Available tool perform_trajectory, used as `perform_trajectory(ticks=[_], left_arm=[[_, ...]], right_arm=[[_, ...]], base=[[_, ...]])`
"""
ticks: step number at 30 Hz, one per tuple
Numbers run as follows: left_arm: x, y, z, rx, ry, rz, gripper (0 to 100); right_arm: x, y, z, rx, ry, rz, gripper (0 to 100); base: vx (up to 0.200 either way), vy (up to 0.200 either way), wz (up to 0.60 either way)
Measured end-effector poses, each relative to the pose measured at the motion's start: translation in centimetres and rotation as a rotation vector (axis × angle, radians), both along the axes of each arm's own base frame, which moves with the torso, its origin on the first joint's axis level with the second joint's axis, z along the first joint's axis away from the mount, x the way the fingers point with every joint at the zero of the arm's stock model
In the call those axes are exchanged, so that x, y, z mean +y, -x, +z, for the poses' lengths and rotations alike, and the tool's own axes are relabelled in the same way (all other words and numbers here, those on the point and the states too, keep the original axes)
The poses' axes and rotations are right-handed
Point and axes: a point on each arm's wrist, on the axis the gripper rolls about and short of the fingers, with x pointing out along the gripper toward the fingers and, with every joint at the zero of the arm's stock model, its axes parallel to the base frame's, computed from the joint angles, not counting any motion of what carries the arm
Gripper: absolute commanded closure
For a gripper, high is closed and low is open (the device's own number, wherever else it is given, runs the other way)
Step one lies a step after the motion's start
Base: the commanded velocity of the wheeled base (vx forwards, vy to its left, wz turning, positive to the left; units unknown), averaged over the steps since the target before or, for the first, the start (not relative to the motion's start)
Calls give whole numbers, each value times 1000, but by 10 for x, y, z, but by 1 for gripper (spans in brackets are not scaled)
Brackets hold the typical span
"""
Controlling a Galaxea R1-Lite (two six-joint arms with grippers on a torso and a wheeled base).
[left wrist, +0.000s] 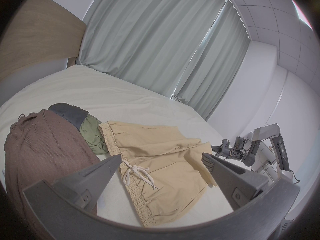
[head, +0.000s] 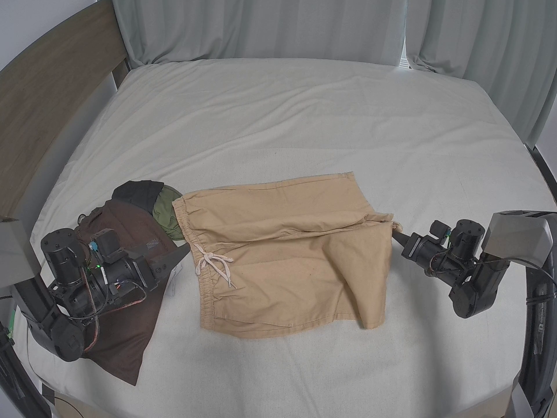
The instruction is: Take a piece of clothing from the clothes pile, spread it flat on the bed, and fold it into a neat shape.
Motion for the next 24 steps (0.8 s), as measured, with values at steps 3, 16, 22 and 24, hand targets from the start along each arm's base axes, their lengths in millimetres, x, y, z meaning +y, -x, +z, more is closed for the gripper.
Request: perform_trajectory(ticks=[3,16,22,24], left_arm=[[0,0,0,0,0,0,0],[0,-1,-1,4,0,-1,0],[0,-1,-1,4,0,-1,0],[0,-1,-1,4,0,-1,0]], right_arm=[[-2,-5,-2,-9,-1,-7,100],[1,-26,-5,-67,2,-4,100],[3,-27,-6,-70,5,1,0],[3,-27,-7,-78,19,2,0]], base=[[0,0,0],[0,0,0],[0,0,0],[0,0,0]])
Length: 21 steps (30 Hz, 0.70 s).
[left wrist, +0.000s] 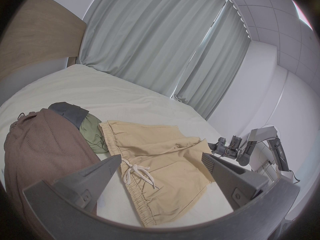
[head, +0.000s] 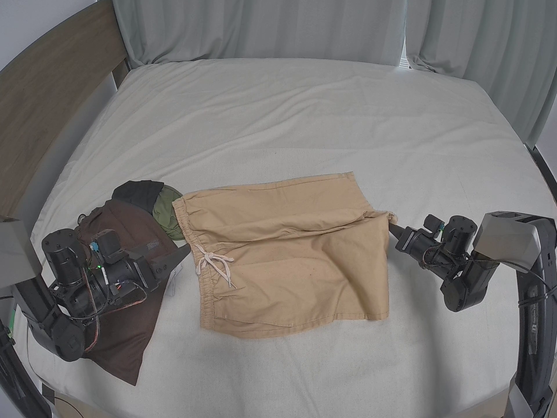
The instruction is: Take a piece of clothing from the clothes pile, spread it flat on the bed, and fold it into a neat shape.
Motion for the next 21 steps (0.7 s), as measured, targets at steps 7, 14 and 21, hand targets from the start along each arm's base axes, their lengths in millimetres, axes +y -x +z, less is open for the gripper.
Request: perform_trajectory(ticks=[7,14,21], left_arm=[[0,0,0,1,0,0,0],[0,0,-1,3,0,-1,0],[-2,1,-1,5,-1,-8,0]], right_arm=[[-4,7,-4,-7,64,-4,0],[-8,43,-15,113,101,28,0],[-22,73,-22,202,143,20,0]], base=[[0,0,0],[0,0,0],[0,0,0]])
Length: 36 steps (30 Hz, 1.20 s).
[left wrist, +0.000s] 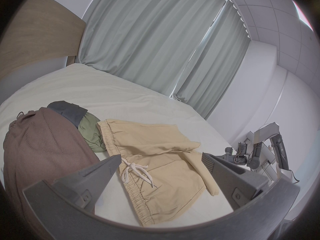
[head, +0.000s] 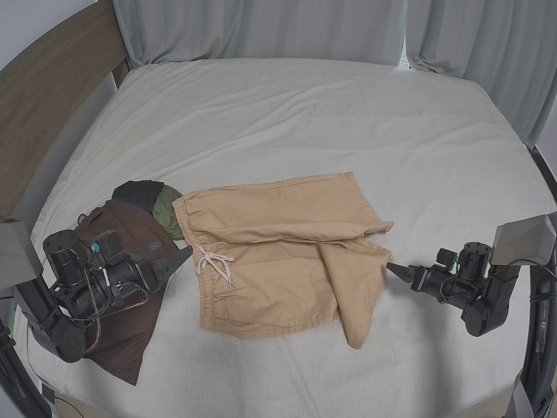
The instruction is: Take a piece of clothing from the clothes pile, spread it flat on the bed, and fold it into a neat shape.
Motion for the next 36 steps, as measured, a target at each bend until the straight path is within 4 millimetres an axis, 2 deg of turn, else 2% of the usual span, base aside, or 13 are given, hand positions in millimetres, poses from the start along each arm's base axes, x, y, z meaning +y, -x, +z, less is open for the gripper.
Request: perform_trajectory(ticks=[3,10,14,18,25,36], left_arm=[[-1,0,0,0,0,-2,0],[-1,0,0,1,0,-3,0],[-2,0,0,0,0,-7,0],[-2,0,0,0,0,-8,0],[-3,1,-1,4,0,-10,0],[-3,0,-2,6,0,-9,0]], right_arm=[[-10,8,-2,24,13,-19,0],[-13,30,-4,100,-1,17,0],[-7,44,-4,142,-9,60,0],[12,53,-5,168,-12,137,0],[37,47,-9,168,-33,201,0],[53,41,-21,185,-47,238,0]], base=[[0,0,0],[0,0,0],[0,0,0],[0,0,0],[0,0,0],[0,0,0]])
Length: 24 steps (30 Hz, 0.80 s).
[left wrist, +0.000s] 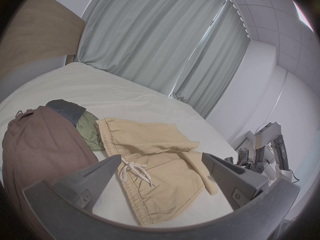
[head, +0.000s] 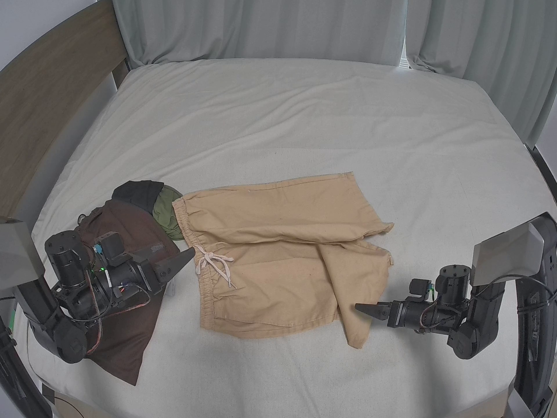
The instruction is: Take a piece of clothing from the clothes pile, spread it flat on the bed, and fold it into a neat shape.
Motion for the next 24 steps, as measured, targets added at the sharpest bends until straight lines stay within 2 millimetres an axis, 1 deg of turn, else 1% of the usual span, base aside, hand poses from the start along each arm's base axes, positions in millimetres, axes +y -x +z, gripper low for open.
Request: perform_trajectory(ticks=[3,4,15,20,24], left_arm=[[0,0,0,0,0,1,0],[0,0,0,0,0,1,0],[0,-1,0,0,0,1,0],[0,-1,0,-1,0,1,0],[0,-1,0,-1,-1,0,0]], right_arm=[[3,-3,-1,-10,-2,5,0],[3,-4,-1,-12,-2,6,100],[2,-6,-3,-15,8,-18,100],[-8,-7,3,-31,17,-64,100],[-23,-10,11,-57,22,-121,100]], base=[[0,0,0],[0,0,0],[0,0,0],[0,0,0],[0,0,0]])
